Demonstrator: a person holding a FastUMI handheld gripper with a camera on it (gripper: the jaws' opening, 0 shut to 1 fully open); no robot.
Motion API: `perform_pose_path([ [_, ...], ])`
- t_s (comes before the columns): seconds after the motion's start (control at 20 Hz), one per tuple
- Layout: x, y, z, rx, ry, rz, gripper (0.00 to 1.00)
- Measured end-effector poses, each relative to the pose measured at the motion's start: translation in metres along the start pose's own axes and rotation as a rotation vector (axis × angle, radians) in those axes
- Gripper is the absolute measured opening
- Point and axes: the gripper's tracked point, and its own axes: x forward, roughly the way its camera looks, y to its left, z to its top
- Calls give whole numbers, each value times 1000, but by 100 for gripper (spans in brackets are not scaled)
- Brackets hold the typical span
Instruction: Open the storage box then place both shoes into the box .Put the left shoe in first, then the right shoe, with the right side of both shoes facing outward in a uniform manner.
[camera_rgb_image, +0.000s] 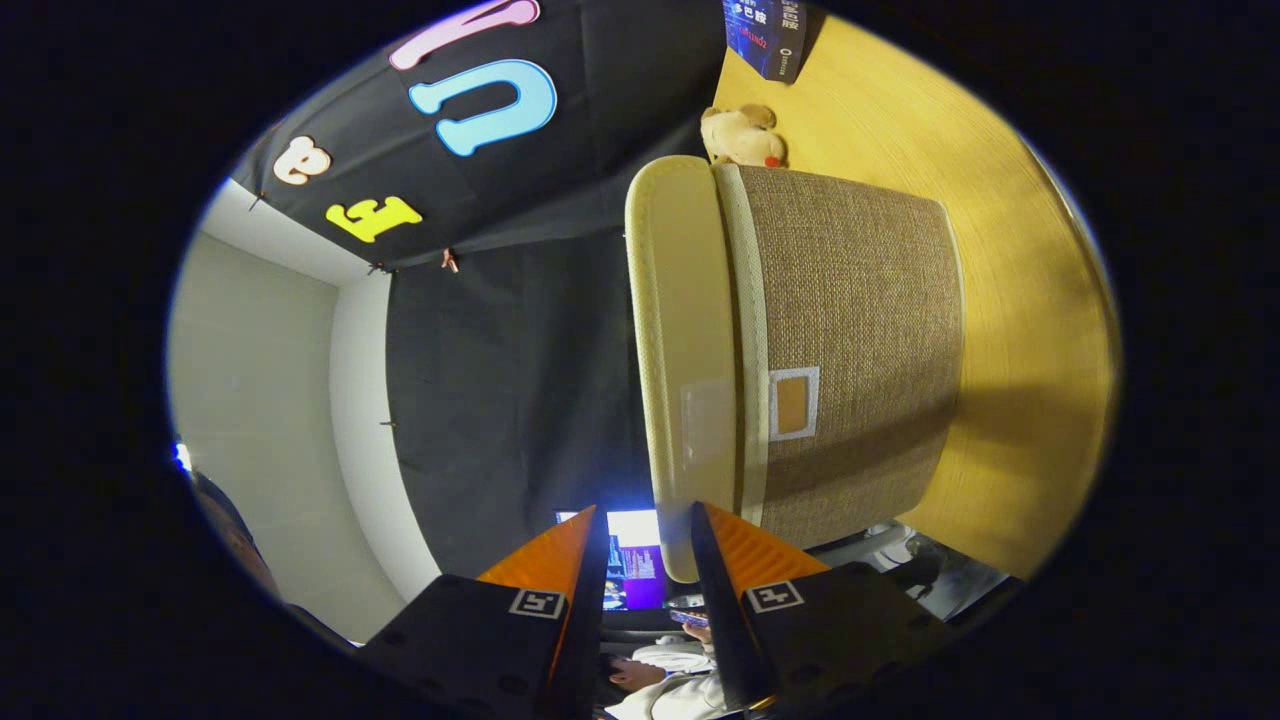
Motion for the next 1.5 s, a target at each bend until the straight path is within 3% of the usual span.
perform_pose_path([
  [0.15,5,-27,1,-48,-12,-107,50],
  [0.3,10,-35,0,-45,-7,-139,51],
  [0.4,6,-53,22,-16,-87,-225,28],
  [0.45,14,-53,19,14,-82,-218,17],
  [0.5,11,-47,16,57,-69,-203,16],
  [0.55,17,-43,19,54,-83,-189,9],
  [0.65,15,-36,25,20,-116,-186,5],
  [0.85,16,-9,26,26,-134,-160,5],
  [1.1,28,38,30,-41,-140,-186,5],
  [1.5,105,123,37,-193,-118,-199,6],
])
